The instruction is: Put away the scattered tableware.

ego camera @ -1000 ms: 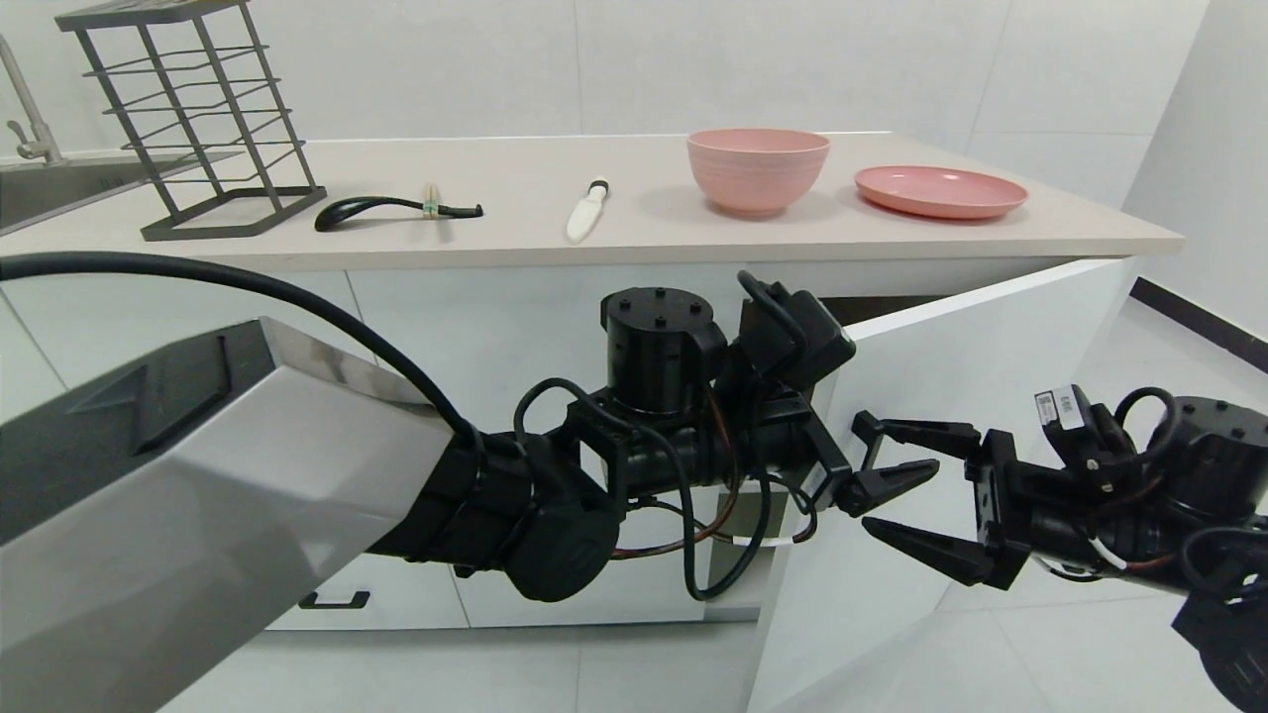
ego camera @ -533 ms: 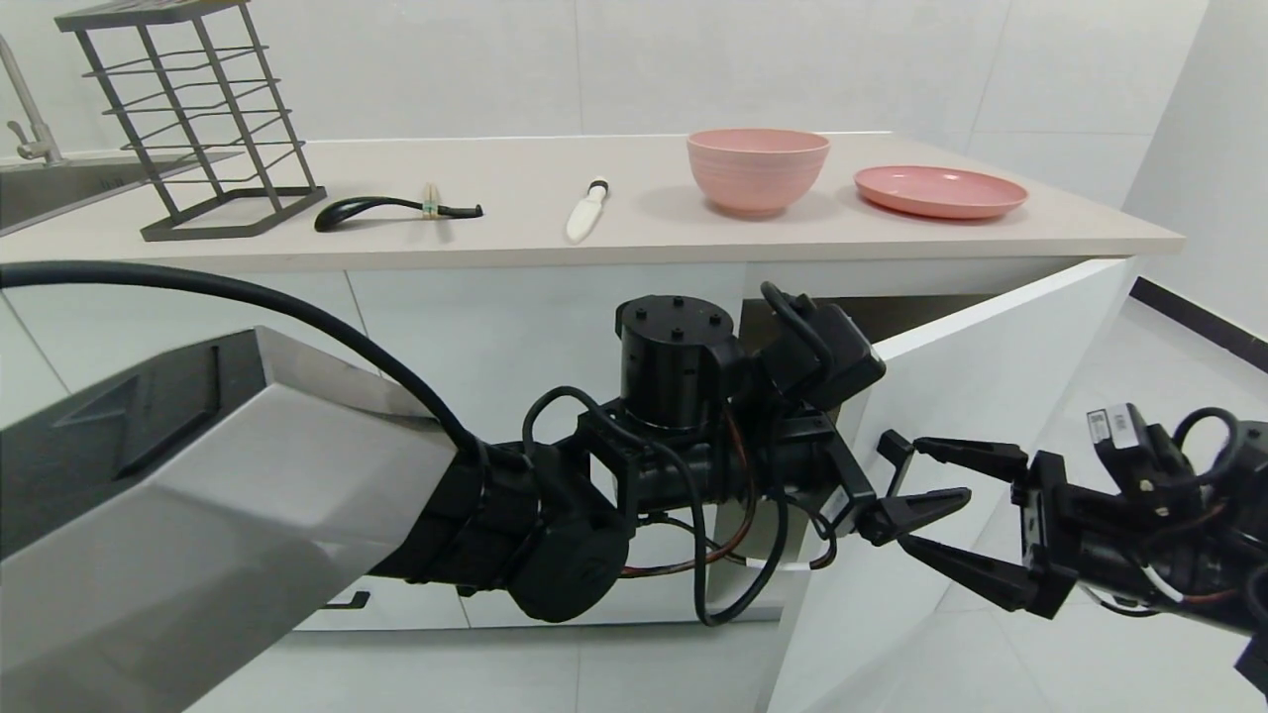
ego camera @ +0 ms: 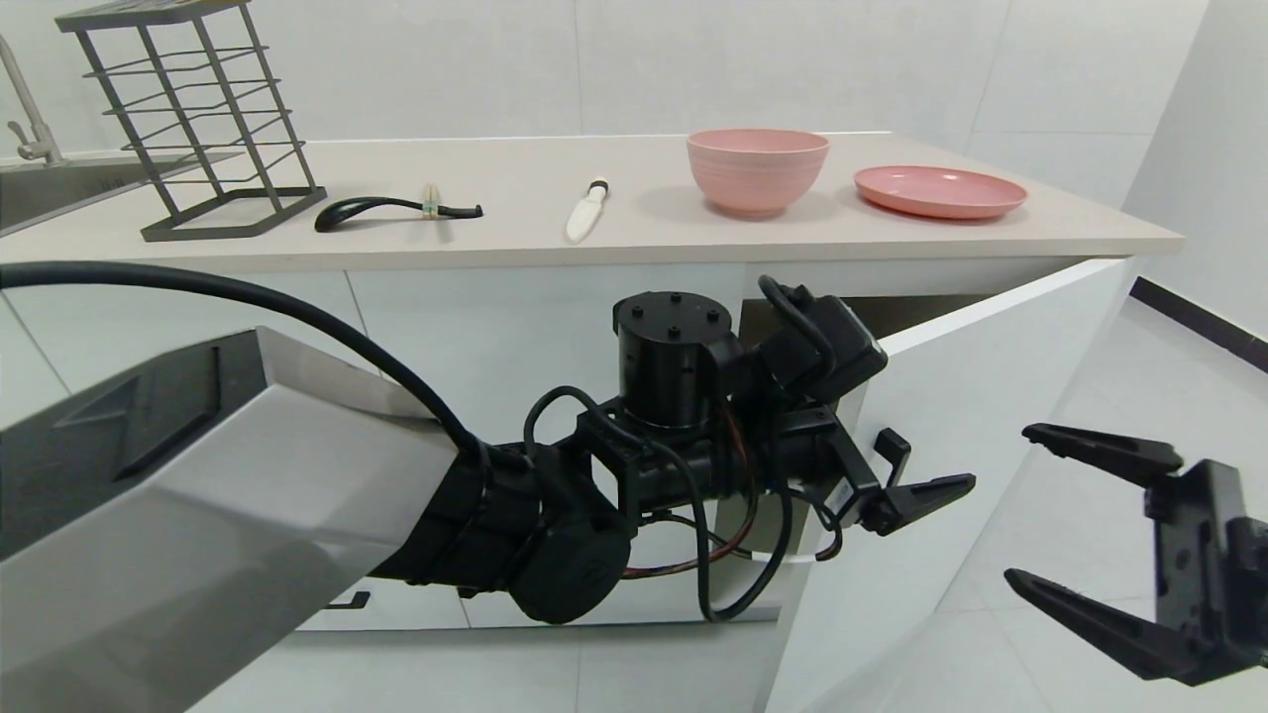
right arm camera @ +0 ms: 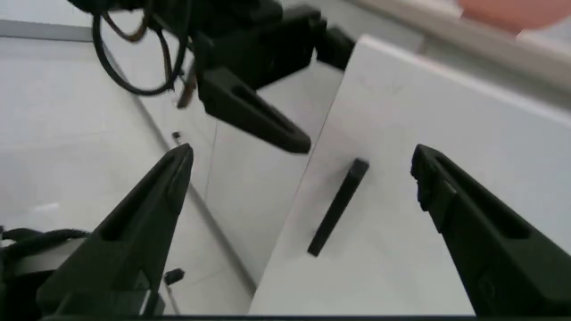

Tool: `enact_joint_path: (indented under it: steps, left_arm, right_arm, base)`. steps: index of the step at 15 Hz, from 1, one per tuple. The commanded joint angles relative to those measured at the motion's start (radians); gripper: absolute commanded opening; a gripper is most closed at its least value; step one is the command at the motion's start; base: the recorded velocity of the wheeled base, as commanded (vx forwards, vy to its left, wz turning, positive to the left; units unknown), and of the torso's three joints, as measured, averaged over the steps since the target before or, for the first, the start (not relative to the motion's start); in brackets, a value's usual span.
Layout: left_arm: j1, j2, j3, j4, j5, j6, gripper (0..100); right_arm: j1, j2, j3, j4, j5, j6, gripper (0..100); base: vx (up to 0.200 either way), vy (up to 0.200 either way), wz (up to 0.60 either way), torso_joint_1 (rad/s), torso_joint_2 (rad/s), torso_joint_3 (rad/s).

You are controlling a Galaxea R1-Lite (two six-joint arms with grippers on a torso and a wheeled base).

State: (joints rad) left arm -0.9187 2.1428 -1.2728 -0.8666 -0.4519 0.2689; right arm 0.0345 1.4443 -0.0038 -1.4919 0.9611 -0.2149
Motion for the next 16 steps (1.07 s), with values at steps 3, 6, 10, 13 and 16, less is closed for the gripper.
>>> enact_joint_path:
  steps: [3, 6, 10, 13, 16]
  left_arm:
    - [-0.022, 0.002, 0.023, -0.012, 0.004, 0.0, 100]
    - [-0.055, 0.011, 0.033, -0.015, 0.007, -0.02, 100]
    - [-0.089, 0.014, 0.035, -0.014, 0.007, -0.025, 100]
    - [-0.121, 0.023, 0.032, -0.012, 0.006, -0.027, 100]
    - [-0.147, 0.057, 0.021, -0.014, 0.004, -0.027, 100]
  right_arm:
    - [-0.025, -0.341, 0.004, 0.004, -0.001, 0.0, 100]
    - [-0.028, -0.567, 0.002, 0.036, -0.002, 0.0, 100]
    - [-0.048, -0.697, 0.002, 0.065, -0.002, 0.0, 100]
    - [-0.059, -0.706, 0.001, 0.067, -0.002, 0.0, 100]
    - [-0.057, -0.673, -0.053, 0.07, -0.002, 0.0, 100]
  base:
    - [0.0, 0.0, 0.0, 0.0, 0.0, 0.0]
    - [0.0, 0.0, 0.0, 0.0, 0.0, 0.0]
    - [0.0, 0.0, 0.0, 0.0, 0.0, 0.0]
    - [0.0, 0.0, 0.0, 0.0, 0.0, 0.0]
    - [0.0, 0.0, 0.0, 0.0, 0.0, 0.0]
